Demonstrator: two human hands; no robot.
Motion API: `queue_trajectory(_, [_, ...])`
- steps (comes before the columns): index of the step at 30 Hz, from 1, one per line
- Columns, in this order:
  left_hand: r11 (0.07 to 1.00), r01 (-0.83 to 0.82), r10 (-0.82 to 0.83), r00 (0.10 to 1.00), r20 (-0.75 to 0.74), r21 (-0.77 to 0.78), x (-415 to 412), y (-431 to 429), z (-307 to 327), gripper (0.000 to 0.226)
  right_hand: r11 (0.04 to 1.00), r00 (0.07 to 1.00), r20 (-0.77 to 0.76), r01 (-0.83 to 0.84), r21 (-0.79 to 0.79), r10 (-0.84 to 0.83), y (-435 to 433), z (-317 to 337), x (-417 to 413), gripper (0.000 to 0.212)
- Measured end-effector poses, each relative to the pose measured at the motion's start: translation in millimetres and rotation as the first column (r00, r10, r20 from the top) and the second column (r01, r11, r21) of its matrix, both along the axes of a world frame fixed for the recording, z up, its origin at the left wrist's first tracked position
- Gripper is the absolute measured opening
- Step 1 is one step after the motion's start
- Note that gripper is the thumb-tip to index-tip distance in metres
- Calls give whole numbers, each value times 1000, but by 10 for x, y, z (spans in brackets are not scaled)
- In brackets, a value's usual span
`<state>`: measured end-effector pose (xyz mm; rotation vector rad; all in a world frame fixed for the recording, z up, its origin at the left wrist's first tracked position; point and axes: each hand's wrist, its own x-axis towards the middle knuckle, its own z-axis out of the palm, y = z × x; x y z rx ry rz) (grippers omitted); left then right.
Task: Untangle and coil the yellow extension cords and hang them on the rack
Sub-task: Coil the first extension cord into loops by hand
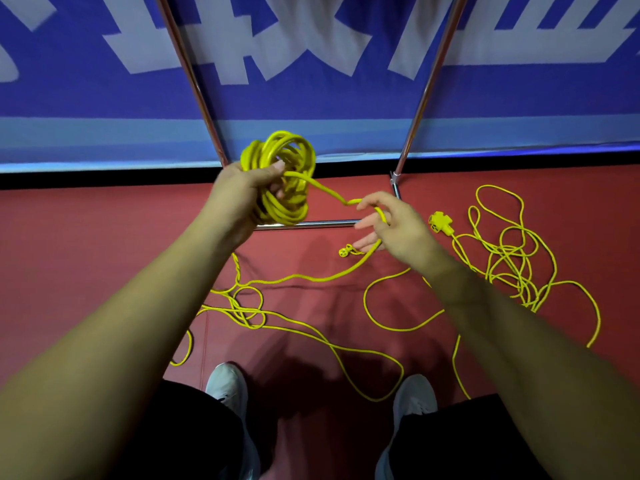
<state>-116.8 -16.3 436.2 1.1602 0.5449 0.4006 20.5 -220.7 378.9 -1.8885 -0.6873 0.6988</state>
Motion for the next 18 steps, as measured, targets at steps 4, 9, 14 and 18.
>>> queue_trajectory(4, [989, -78, 89, 993, -84, 126, -84, 159, -71, 25, 960, 939, -336, 156, 233, -71, -1, 105, 44, 32])
queue_trajectory(9, [970, -8, 43, 989, -138, 244, -156, 173, -67, 26, 988, 977, -148, -155, 7, 154, 36, 127, 69, 22])
queue_trajectory(14, [940, 44, 36, 974, -226, 338, -234, 247, -97, 24, 992, 971, -214, -84, 99, 104, 75, 136, 91, 19])
queue_trajectory(18, [885, 120, 45, 940, -340, 449, -219, 220, -114, 16, 883, 740, -666, 247, 399, 95, 19, 221, 202, 14])
